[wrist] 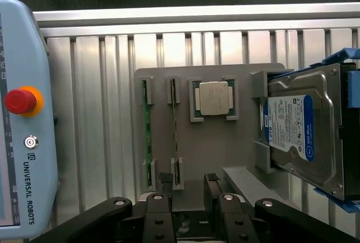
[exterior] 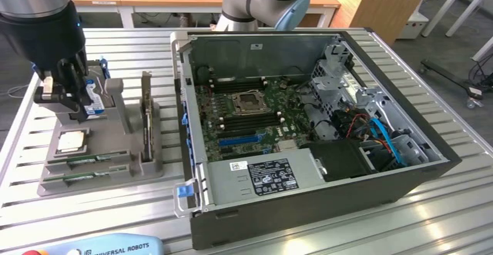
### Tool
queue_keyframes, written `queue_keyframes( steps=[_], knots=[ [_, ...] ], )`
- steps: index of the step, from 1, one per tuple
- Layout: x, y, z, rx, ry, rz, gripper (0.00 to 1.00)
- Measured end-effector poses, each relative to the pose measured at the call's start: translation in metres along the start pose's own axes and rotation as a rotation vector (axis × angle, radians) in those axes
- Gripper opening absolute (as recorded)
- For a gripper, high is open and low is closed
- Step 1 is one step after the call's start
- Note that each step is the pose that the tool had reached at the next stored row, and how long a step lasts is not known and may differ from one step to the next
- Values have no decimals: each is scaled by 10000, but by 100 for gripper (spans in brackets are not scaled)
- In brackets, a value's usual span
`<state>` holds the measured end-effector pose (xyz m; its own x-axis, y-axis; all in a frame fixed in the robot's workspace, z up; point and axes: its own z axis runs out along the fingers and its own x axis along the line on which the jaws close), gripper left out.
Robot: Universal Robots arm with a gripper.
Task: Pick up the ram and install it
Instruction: 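Pick up the ram and move it above insertion slot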
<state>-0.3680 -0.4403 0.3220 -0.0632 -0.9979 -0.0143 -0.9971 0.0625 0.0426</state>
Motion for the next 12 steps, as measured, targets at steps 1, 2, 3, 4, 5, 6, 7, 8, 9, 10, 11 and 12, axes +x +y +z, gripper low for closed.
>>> queue_keyframes(
  steps=[1,2,3,4,5,6,7,8,9,10,11,12],
  knots=[
    [0,0,6,0,0,0,36],
    [0,-1,12,0,0,0,36],
    [0,-1,18,-1,0,0,36],
    [0,-1,24,0,1,0,36],
    [0,-1,30,-1,1,0,36],
    [1,-1,35,-1,0,0,36],
    [0,-2,39,-1,1,0,36],
    [1,-2,44,0,1,0,36],
    [1,-2,49,-1,1,1,36],
    [1,-2,53,-1,1,0,36],
    [1,-2,58,0,0,0,36],
    [1,-3,65,1,0,0,36]
  ],
)
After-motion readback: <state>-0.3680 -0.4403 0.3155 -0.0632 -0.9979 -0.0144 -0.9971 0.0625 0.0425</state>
